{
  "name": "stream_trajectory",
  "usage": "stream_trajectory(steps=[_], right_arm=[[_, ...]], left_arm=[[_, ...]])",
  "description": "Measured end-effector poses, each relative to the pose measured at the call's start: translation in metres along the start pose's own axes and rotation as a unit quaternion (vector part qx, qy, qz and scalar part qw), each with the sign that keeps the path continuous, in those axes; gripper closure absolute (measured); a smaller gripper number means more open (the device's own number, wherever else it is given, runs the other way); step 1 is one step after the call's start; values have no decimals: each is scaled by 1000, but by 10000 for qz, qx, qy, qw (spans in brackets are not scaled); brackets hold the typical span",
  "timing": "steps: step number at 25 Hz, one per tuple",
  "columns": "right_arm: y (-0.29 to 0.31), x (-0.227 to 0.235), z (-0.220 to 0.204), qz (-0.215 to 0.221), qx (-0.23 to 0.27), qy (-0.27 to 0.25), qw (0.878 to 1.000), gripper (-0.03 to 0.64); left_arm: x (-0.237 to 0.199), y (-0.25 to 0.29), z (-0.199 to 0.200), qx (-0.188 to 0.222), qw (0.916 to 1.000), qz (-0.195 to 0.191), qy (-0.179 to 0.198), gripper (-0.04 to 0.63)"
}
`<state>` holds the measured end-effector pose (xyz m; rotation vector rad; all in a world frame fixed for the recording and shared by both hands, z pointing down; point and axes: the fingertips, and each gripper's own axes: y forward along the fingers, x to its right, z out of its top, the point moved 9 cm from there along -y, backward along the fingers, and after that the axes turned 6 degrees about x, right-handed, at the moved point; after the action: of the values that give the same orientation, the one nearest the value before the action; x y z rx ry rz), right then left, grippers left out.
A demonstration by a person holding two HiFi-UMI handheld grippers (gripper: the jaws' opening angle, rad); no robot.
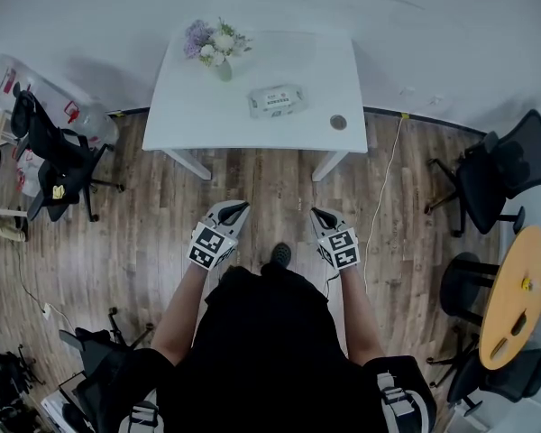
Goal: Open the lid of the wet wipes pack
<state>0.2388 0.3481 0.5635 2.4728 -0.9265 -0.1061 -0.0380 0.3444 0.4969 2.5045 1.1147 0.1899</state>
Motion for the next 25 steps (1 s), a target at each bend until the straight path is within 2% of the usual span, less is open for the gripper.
stream_trajectory(steps=[14, 20, 25], right_arm=[[20, -4, 10, 95, -118, -95, 9998, 600], [35, 13, 15, -126, -265, -4, 9996, 600], [62, 28, 32, -268, -437, 41, 9987, 600]], left_arm=[[-22, 2, -9, 37, 9997, 118, -229, 572], [-51, 25, -7, 33, 9997, -59, -239, 572], [-91, 51, 3, 62, 9993, -275, -248, 572]])
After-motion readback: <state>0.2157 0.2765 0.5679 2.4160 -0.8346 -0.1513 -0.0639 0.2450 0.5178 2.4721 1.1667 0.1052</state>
